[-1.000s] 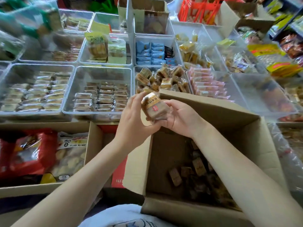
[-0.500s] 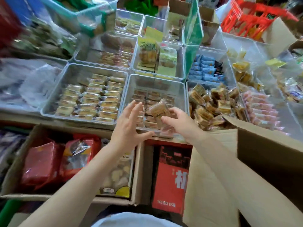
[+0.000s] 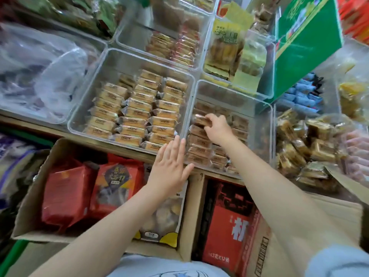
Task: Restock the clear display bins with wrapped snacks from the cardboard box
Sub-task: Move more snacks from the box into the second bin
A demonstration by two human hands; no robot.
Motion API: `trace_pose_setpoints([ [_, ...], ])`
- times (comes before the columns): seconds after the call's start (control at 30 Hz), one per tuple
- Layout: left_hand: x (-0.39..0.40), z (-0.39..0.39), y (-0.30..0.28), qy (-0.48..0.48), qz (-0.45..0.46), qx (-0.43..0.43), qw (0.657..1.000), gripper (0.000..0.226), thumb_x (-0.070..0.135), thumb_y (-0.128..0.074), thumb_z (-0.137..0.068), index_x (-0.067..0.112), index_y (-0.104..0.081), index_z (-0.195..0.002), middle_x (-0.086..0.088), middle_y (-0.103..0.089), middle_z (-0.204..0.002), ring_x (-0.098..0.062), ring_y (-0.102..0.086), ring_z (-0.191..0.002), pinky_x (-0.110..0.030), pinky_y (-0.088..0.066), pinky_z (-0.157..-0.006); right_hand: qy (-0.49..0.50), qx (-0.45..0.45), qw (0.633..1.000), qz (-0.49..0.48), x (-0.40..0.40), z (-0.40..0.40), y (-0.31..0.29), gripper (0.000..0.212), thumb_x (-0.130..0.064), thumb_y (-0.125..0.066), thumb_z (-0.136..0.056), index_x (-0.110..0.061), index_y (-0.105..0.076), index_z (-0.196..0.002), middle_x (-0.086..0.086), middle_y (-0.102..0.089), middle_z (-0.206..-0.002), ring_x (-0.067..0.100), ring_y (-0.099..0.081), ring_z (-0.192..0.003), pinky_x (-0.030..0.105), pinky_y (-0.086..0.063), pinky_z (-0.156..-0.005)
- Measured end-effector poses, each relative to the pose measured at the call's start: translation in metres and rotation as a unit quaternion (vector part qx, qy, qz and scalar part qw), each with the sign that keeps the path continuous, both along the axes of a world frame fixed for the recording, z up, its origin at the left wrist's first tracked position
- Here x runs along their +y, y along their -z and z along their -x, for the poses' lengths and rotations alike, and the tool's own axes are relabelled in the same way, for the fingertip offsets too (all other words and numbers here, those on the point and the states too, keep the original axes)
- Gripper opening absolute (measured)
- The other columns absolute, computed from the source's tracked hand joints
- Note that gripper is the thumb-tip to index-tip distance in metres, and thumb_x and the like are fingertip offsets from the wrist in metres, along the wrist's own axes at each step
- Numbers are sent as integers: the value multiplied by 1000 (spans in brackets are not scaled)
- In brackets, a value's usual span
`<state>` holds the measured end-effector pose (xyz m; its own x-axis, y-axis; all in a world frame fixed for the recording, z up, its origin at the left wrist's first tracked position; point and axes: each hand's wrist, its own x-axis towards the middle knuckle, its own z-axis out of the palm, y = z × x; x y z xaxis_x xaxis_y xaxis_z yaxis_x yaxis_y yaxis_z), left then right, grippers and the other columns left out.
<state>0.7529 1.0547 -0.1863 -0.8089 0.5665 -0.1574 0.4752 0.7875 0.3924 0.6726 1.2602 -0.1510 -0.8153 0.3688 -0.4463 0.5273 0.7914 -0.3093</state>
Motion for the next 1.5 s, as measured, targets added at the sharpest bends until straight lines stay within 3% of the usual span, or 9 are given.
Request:
trace_pose_setpoints([
  [0.2,2,0,11,-1,4,24,1000,76,59,-6,-102,10,11,-157,-18,-2,-168,-27,-8,-155,-38,10,-123,-61,-30,993,-94,-24,-13,20,59,-51,-24,-105,-29,-15,-159,15,-18,-162,35,-24,-147,55,-28,-113],
  [0.43,4,-2,4,-4,29,13,1000,76,60,1,-101,11,16,-157,-16,3,-168,-26,1,-156,-38,11,-123,-154,-13,981,-120,-24,-42,27,63,-55,-17,-105,-32,6,-159,-3,6,-168,30,6,-154,57,-5,-121],
  [0.67,0,6,-12,8,92,-35,995,77,60,2,-99,13,23,-156,-11,19,-167,-22,15,-154,-37,12,-123,-173,29,984,-11,-9,-53,-31,54,-44,-38,-104,-31,-27,-156,-2,-26,-164,26,-24,-149,52,-23,-118],
  [0.77,9,-1,-33,-18,101,-48,994,78,54,-23,-105,10,11,-159,-14,16,-167,-26,16,-154,-40,6,-125,-143,69,983,90,9,-106,-80,34,-33,-45,-103,-23,-61,-131,-1,-63,-130,18,-57,-118,37,-47,-97],
  [0.9,50,-75,-72,21,-49,-106,993,76,46,-48,-102,15,-13,-161,-7,-4,-169,-21,-2,-156,-36,-6,-125,-77,82,979,167,56,-205,-129,26,-33,-48,-103,-20,-70,-107,-3,-71,-95,10,-65,-85,29,-52,-77],
  [1.03,110,-175,-108,98,-186,-203,956,69,41,-52,-101,26,-19,-160,12,-13,-166,3,-7,-150,-20,-9,-121,8,87,958,273,114,-305,-162,28,-30,-46,-106,-18,-71,-105,3,-71,-86,16,-64,-68,23,-49,-58],
  [1.17,156,-244,-137,182,-267,-177,930,66,44,-52,-100,32,-24,-158,20,-13,-165,7,-3,-150,-24,-8,-122,134,127,904,385,171,-387,-167,38,-34,-43,-105,-10,-71,-98,9,-52,-64,15,-35,-46,31,-17,-47],
  [1.4,219,-295,-146,297,-136,22,945,62,50,-45,-97,28,-32,-154,1,-28,-164,-15,-10,-155,-33,12,-124,170,-42,960,218,221,-443,-106,24,-39,-51,-101,-19,-64,-101,6,-61,-82,12,-51,-55,24,-37,-47],
  [1.5,222,-298,-139,306,-109,52,944,59,47,-46,-96,22,-46,-149,-2,-42,-157,-20,-20,-153,-39,9,-126,90,-133,977,139,225,-449,-46,29,-36,-52,-101,-19,-59,-124,4,-66,-111,18,-65,-91,30,-53,-71],
])
